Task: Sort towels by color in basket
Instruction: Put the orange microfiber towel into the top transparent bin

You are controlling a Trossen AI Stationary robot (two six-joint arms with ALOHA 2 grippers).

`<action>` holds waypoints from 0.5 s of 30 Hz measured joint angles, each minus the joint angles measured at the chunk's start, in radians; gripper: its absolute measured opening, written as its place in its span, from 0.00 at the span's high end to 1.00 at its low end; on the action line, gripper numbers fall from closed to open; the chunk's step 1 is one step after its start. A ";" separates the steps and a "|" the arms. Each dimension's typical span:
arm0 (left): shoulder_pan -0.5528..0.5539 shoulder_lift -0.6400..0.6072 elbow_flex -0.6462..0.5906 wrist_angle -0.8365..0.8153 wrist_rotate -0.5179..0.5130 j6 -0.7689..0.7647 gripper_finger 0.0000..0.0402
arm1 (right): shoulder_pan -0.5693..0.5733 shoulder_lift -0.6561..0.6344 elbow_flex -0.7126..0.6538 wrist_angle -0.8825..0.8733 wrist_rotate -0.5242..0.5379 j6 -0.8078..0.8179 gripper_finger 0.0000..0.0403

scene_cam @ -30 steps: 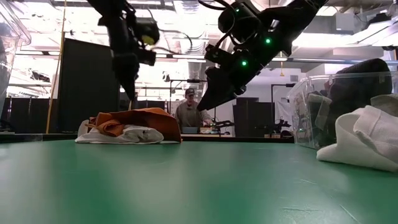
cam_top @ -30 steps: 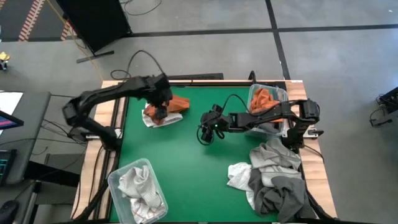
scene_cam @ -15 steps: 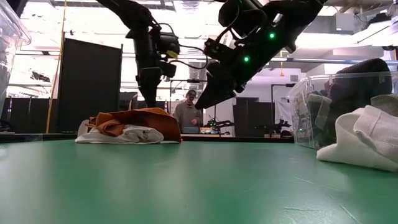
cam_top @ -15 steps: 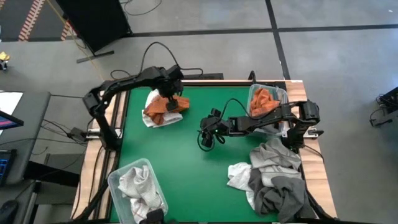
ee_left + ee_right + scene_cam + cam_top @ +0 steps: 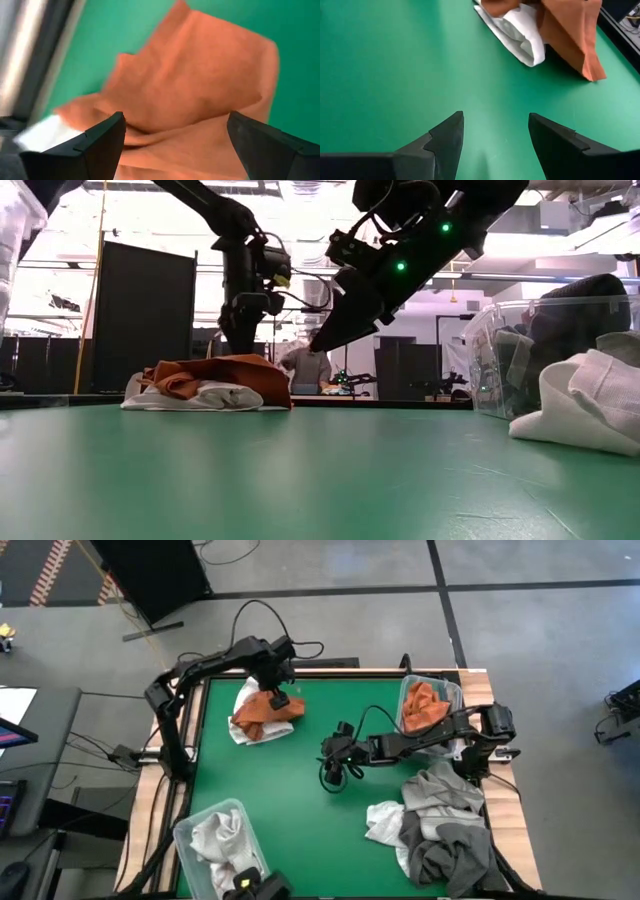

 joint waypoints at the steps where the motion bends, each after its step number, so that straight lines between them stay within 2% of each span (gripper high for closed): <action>1: 0.004 0.012 -0.006 0.003 0.034 -0.012 0.17 | 0.001 0.000 0.000 0.003 0.000 0.001 0.38; 3: 0.010 0.042 -0.013 -0.013 0.051 -0.024 0.17 | 0.005 0.000 0.000 0.007 0.000 0.002 0.38; 5: 0.003 0.057 -0.008 -0.020 -0.015 -0.027 0.17 | 0.006 0.000 0.000 0.013 0.000 0.002 0.38; 10: 0.002 0.047 0.000 -0.025 -0.024 0.006 0.17 | 0.006 0.000 0.000 0.010 0.000 0.004 0.38; 15: 0.003 0.046 -0.002 -0.033 -0.014 0.029 0.24 | 0.005 0.000 0.000 0.012 0.001 0.007 0.38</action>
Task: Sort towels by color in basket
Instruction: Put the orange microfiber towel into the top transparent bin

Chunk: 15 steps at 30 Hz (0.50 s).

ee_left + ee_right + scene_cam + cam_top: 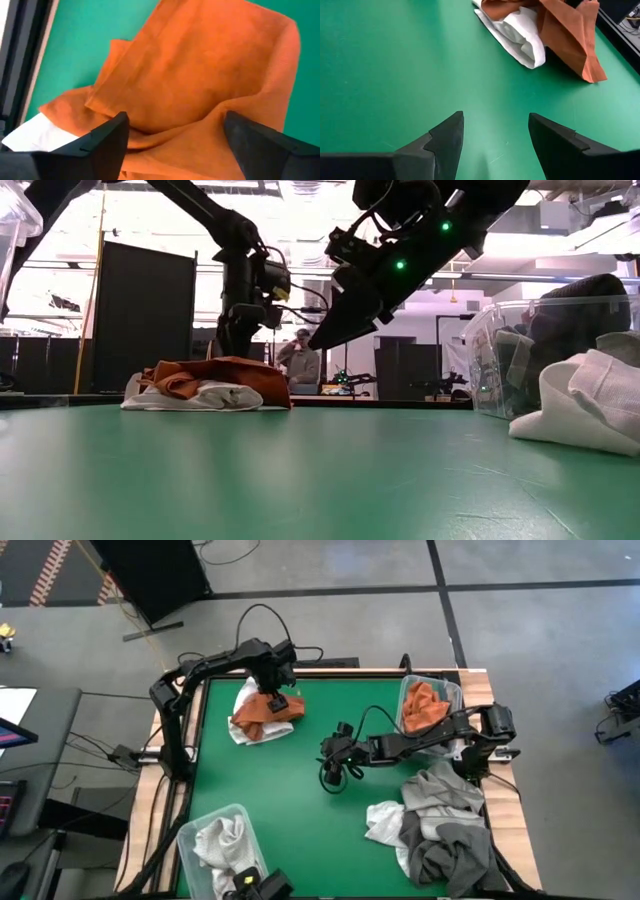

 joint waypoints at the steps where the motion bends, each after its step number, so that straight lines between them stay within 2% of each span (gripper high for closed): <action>1: 0.000 0.000 0.000 0.000 0.006 0.004 0.27 | 0.000 0.000 0.000 0.001 0.000 0.000 0.38; 6: 0.002 0.002 0.000 -0.006 0.014 0.034 0.48 | 0.000 0.000 0.000 0.004 0.000 0.003 0.38; 12: 0.002 0.002 0.001 -0.061 0.010 0.113 0.89 | 0.000 0.000 0.000 0.003 0.000 0.011 0.38; 15: 0.000 -0.005 0.037 -0.087 -0.034 0.123 0.98 | 0.000 0.001 0.000 0.004 0.000 0.014 0.38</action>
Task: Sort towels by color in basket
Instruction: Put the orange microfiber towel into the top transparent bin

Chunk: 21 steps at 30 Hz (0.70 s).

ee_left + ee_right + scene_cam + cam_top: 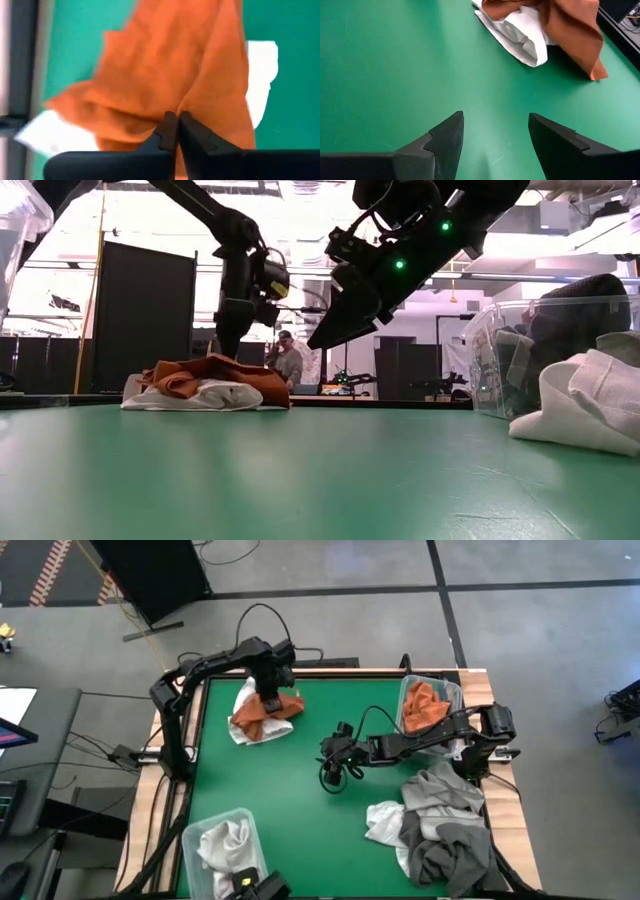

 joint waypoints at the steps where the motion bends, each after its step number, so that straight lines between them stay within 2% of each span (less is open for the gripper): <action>1: 0.000 -0.004 0.015 -0.013 -0.011 0.002 0.99 | 0.000 0.000 0.000 0.000 0.000 0.000 0.38; 12: -0.026 -0.002 0.219 -0.162 -0.032 0.009 1.00 | 0.000 0.000 0.000 0.000 0.001 0.000 0.38; 21: -0.090 -0.002 0.365 -0.317 -0.036 0.001 1.00 | 0.016 0.000 0.000 0.019 -0.012 -0.018 0.38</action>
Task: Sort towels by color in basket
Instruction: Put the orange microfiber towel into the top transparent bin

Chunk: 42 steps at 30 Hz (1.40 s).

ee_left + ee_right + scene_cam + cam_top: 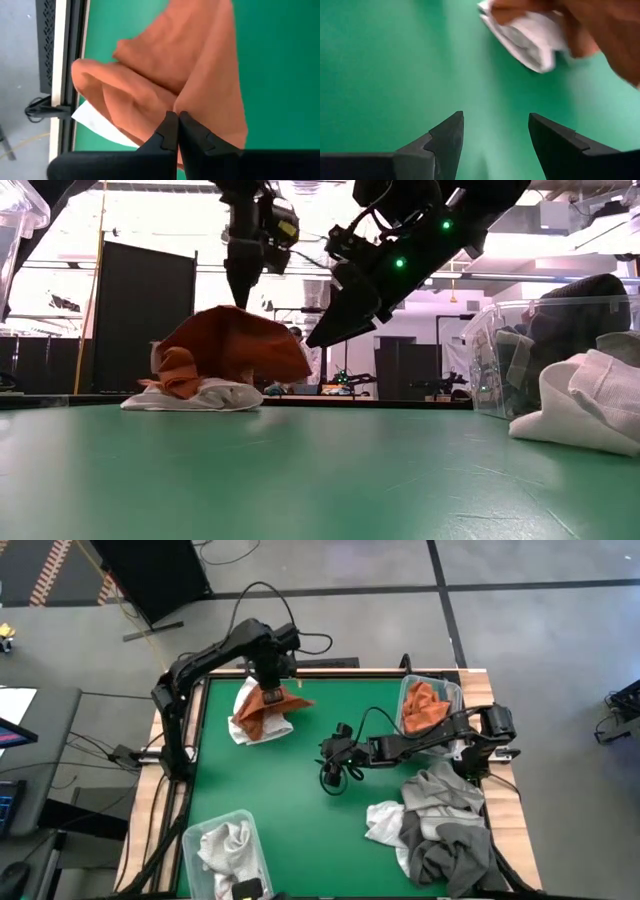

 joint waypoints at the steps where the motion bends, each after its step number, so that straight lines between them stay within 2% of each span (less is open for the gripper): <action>1: -0.009 0.000 0.009 -0.015 -0.008 -0.001 1.00 | 0.006 0.000 0.000 0.011 -0.023 -0.011 0.38; 7: -0.047 -0.002 0.023 -0.030 -0.044 -0.019 1.00 | 0.067 0.000 0.000 0.106 -0.241 -0.081 0.38; 12: -0.057 -0.004 0.023 -0.031 -0.047 -0.023 1.00 | 0.183 0.024 0.000 0.249 -0.387 -0.113 0.38; 17: -0.059 -0.004 0.023 -0.031 -0.047 -0.044 1.00 | 0.280 0.121 0.001 0.475 -0.500 -0.112 0.38; 20: -0.068 -0.004 0.023 -0.031 -0.043 -0.059 1.00 | 0.306 0.201 0.047 0.565 -0.587 -0.082 0.38; 27: -0.114 -0.004 0.023 -0.031 -0.029 -0.101 1.00 | 0.331 0.392 0.285 0.564 -0.744 -0.032 0.38; 33: -0.147 -0.004 0.023 -0.031 -0.029 -0.132 1.00 | 0.331 0.499 0.487 0.491 -0.913 0.004 0.38; 36: -0.161 -0.004 0.023 -0.031 -0.029 -0.142 1.00 | 0.337 0.534 0.544 0.472 -0.976 0.043 0.38; 42: -0.187 -0.004 0.023 -0.031 -0.029 -0.154 1.00 | 0.387 0.556 0.582 0.472 -1.007 0.086 0.38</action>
